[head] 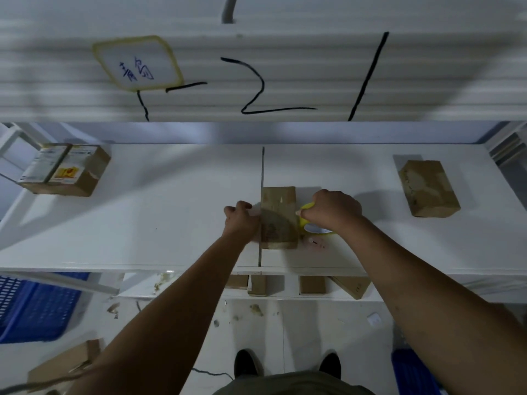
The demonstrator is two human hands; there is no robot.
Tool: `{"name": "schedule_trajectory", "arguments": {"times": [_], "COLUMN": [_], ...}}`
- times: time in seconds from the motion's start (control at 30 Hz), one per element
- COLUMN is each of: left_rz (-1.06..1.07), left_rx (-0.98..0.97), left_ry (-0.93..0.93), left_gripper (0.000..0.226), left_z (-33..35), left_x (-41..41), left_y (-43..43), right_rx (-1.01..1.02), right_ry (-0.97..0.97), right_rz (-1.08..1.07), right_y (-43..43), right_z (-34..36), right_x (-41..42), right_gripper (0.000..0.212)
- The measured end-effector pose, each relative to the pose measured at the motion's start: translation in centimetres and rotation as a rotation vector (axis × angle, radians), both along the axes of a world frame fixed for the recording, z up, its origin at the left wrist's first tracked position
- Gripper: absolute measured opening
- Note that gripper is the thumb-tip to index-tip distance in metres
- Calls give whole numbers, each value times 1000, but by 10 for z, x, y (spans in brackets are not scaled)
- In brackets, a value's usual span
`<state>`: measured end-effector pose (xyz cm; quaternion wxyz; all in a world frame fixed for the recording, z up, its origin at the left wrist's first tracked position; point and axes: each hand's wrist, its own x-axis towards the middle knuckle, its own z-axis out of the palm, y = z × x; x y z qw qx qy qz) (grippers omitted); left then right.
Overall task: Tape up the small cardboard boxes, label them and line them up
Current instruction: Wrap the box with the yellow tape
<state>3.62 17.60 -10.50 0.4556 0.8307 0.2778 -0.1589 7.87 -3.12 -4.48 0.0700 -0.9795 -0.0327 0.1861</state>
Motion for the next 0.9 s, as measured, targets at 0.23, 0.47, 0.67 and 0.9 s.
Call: {"name": "schedule_trajectory", "arguments": {"times": [0.23, 0.47, 0.67, 0.9], "left_rz": [249, 448, 288, 412], "left_rx": [-8, -482, -643, -772], "left_ry": [-191, -431, -303, -389], "left_gripper": [28, 37, 38, 36], "left_z": [0, 36, 56, 68], "left_x": [-29, -29, -33, -57], "left_y": [-29, -36, -35, -33], "right_rx": [54, 427, 569, 924], "right_ry": [-87, -99, -194, -99], "right_rz": [-12, -63, 6, 45], "right_y": [1, -23, -33, -52], "right_z": [-2, 35, 59, 55], "right_x": [-10, -10, -14, -26], "right_gripper": [43, 46, 49, 60]}}
